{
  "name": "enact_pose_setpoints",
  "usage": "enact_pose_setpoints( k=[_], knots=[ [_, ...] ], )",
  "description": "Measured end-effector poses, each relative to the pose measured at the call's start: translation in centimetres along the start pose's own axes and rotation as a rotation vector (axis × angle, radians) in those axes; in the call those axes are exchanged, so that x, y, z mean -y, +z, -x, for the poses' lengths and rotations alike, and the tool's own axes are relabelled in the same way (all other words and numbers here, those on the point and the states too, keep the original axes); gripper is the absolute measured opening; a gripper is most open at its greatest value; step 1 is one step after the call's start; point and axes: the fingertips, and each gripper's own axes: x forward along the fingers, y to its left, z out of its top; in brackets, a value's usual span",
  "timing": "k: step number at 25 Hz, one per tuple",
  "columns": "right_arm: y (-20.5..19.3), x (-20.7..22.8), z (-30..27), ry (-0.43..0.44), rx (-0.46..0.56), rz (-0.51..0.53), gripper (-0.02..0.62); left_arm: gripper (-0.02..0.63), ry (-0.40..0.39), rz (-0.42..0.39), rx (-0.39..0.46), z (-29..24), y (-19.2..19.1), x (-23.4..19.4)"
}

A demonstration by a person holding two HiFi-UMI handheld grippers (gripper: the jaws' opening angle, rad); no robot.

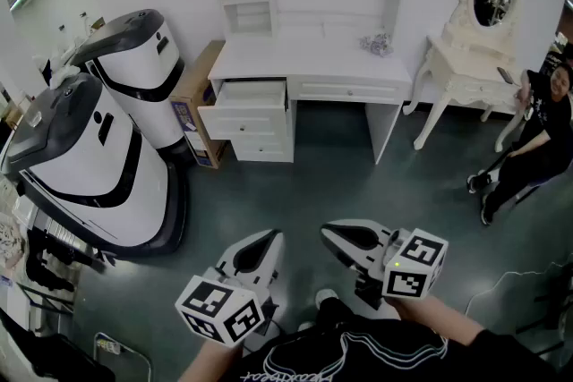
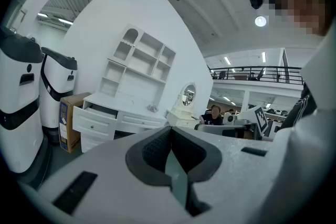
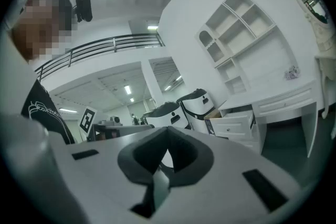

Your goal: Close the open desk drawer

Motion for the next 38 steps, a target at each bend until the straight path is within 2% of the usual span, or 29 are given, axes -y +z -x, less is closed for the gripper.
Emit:
enact_pose_setpoints(
  k=[4, 10, 15, 21, 31, 38],
  knots=[
    [-0.4, -1.1, -0.1, -0.005, 0.0, 0.008, 0.005, 0.005, 0.003, 0.001, 0.01, 1.1, 0.1, -0.1],
    [-0.7, -1.9, -0.6, -0.051, -0.018, 0.079, 0.006, 0.005, 0.0, -0.014, 0.016, 2.2, 0.2, -0.2],
    [-0.8, -1.6, -1.1, -0.083, -0.02, 0.121, 0.006, 0.005, 0.003, -0.023, 0.016, 2.4, 0.5, -0.7],
    [-0.6, -0.1, -2.4, -0.07, -0.013, 0.112, 0.006, 0.005, 0.025, -0.021, 0.016, 1.5, 0.6, -2.5],
    [0.7, 4.3, -7.1, -0.005, -0.007, 0.06, 0.006, 0.004, 0.072, -0.023, 0.008, -1.9, 1.9, -7.0],
    [3.2, 10.9, -10.6, 0.031, -0.022, 0.014, 0.006, 0.005, 0.101, 0.018, -0.001, -8.0, 3.8, -11.8]
  ],
)
